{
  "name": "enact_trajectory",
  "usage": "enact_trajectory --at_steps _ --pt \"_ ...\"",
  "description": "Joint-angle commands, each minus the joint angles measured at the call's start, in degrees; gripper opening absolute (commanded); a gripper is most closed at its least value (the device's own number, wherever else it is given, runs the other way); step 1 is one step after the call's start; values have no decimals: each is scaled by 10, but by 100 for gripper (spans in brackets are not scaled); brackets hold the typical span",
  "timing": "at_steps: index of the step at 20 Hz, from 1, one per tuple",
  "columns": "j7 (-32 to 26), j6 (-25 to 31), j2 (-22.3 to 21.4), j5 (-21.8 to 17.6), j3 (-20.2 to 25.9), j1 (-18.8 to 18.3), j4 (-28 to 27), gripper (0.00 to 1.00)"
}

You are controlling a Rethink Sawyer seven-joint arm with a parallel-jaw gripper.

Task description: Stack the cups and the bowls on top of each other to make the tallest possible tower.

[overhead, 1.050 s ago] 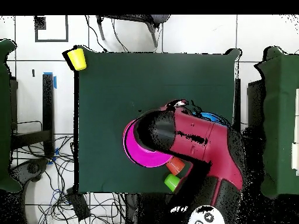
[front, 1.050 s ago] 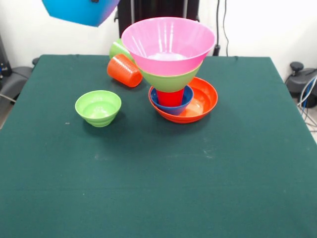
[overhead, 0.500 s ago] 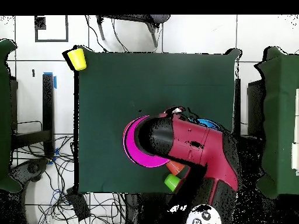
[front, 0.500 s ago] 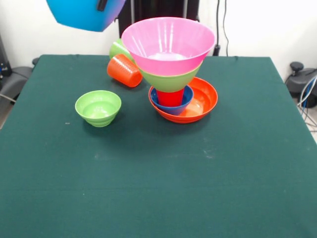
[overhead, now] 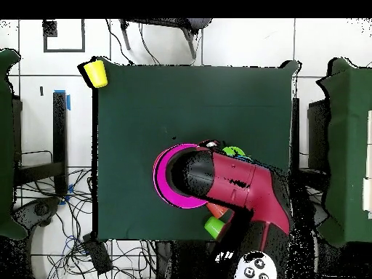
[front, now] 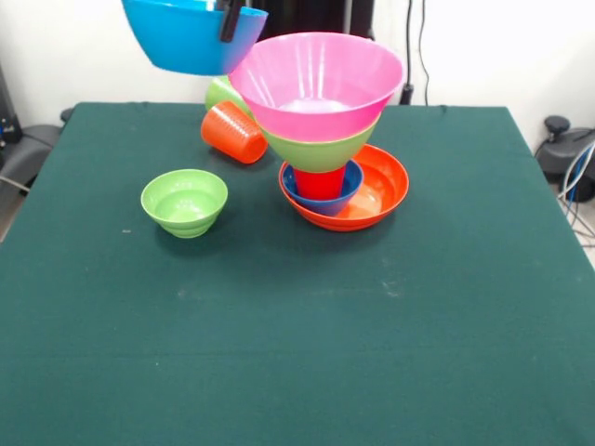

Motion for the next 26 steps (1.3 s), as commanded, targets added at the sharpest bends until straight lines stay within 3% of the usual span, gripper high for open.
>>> enact_trajectory --at_steps 1,12,26 --pt "-38 66 -2 26 95 -23 60 0" --pt "-27 62 -27 50 127 -37 113 0" --pt "11 66 -61 33 104 7 121 0"
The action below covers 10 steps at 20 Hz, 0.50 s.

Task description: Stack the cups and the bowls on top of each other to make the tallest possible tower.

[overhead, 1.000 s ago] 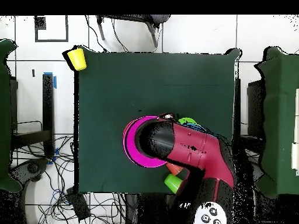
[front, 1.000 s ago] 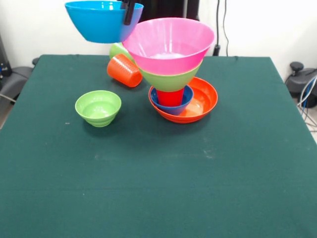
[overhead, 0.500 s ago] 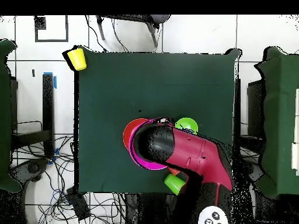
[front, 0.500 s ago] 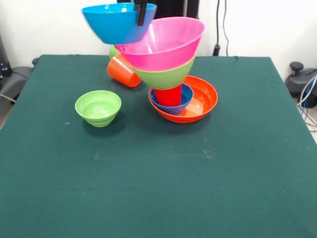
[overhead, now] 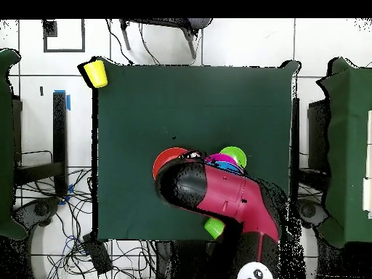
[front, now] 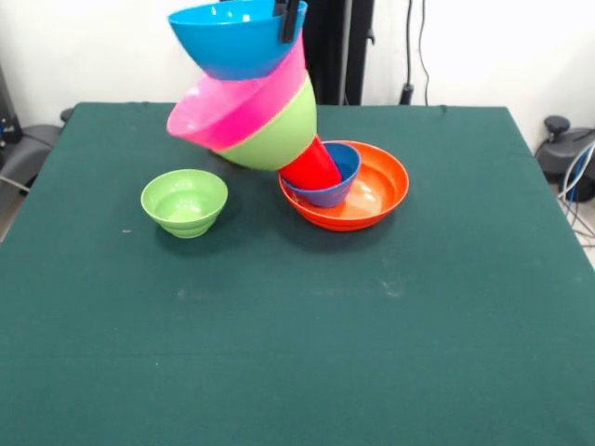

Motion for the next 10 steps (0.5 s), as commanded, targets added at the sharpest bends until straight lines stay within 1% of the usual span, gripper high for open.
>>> enact_trajectory --at_steps 1,2,3,6,10 --pt "18 66 -12 -2 45 32 38 0" --pt "23 62 -13 2 45 35 44 0" --pt "31 58 -5 3 46 40 38 0" --pt "50 50 4 8 44 57 38 0" --pt "85 18 41 20 45 82 28 0"
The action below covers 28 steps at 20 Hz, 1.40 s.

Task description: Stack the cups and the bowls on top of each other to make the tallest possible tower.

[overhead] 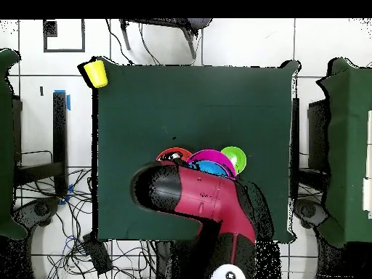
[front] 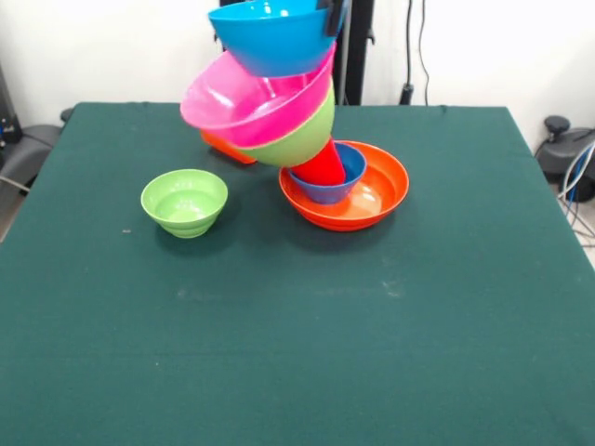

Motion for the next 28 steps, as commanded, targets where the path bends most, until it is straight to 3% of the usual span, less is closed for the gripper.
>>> enact_trajectory --at_steps 1,7,18,28 --pt "90 7 58 18 44 38 21 0" --pt "114 -23 89 35 34 65 17 0" --pt "93 -58 118 55 30 67 17 0" --pt "88 9 129 25 -24 95 -49 0"
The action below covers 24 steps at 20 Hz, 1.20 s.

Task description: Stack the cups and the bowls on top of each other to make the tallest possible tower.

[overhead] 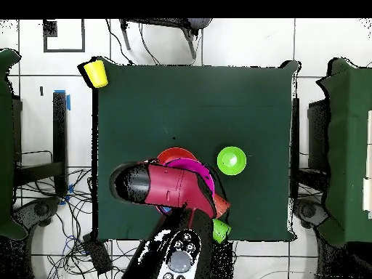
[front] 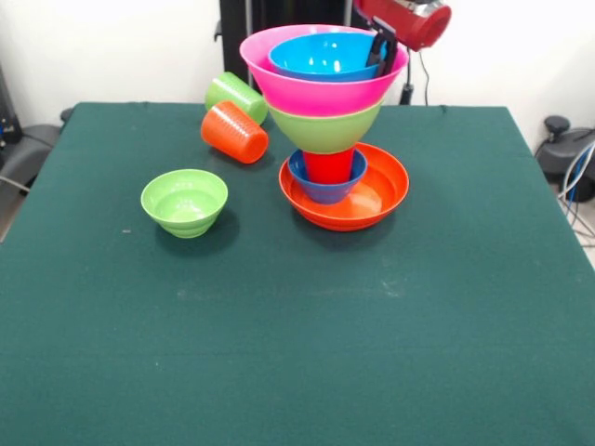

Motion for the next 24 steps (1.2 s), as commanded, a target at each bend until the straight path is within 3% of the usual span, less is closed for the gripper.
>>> enact_trajectory --at_steps 1,14,24 --pt "85 23 27 -11 -3 16 -38 0" --pt "78 -35 54 3 -3 11 -23 0" --pt "80 -93 80 23 22 -5 -5 0"
